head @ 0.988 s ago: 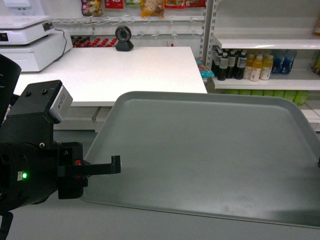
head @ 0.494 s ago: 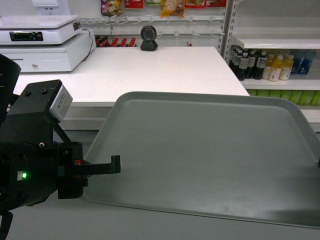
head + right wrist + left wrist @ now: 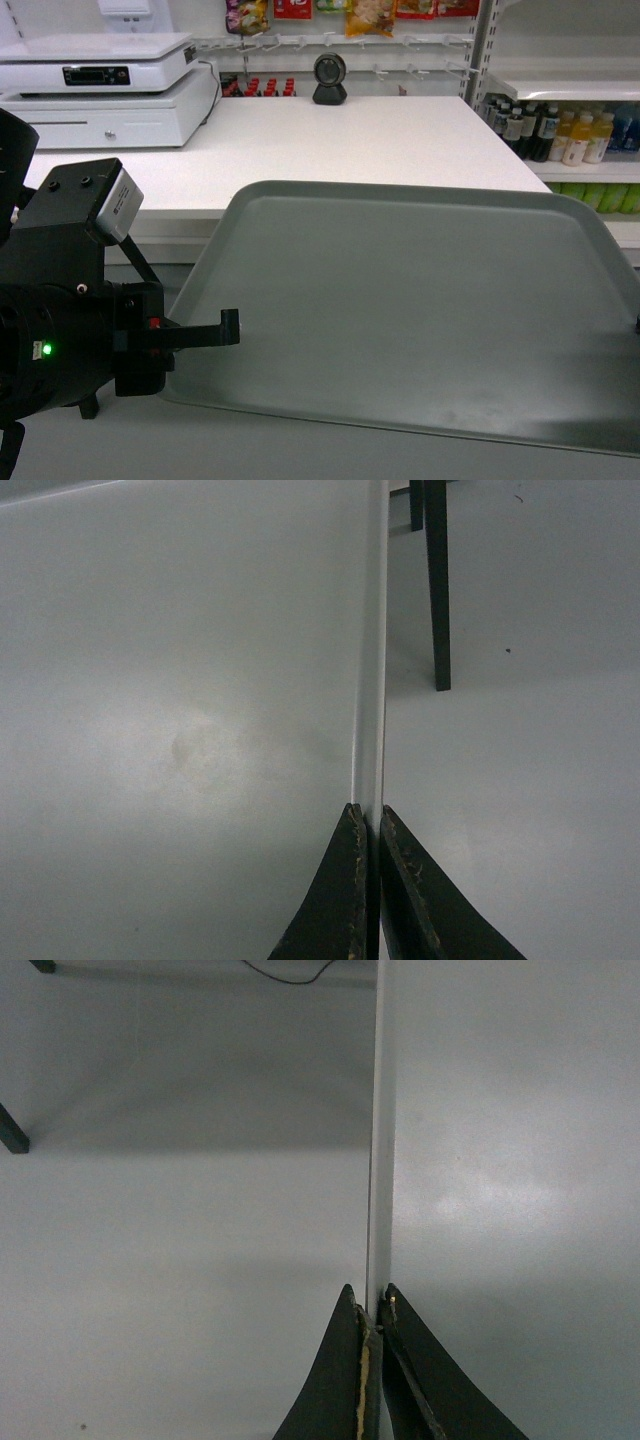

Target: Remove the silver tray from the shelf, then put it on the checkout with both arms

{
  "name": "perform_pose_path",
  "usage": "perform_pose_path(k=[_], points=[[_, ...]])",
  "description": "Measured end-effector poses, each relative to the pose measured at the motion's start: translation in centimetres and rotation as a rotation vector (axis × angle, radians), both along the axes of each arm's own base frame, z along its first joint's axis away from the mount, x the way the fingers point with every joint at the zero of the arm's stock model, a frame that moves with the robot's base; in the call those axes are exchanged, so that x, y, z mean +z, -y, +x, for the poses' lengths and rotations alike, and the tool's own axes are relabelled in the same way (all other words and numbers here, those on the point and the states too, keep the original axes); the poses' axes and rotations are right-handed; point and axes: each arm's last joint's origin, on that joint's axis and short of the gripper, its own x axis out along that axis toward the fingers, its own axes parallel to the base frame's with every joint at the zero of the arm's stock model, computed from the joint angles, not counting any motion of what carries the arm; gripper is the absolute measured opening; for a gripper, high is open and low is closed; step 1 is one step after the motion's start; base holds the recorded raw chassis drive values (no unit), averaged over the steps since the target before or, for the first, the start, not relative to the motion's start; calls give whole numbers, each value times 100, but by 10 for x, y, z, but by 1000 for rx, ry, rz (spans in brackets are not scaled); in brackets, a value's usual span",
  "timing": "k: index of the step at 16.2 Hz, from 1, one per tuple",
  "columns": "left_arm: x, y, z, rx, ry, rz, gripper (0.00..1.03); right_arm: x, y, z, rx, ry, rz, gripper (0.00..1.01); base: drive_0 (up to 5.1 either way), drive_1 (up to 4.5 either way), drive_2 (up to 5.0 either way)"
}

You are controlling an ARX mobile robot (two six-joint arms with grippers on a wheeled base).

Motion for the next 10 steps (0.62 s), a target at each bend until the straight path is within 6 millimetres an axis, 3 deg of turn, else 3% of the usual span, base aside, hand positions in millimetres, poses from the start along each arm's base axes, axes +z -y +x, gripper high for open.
perform_pose_path(k=[10], points=[[0,0,0,1,-4,1,3,0,0,0,0,-2,0,2,-510,236,236]])
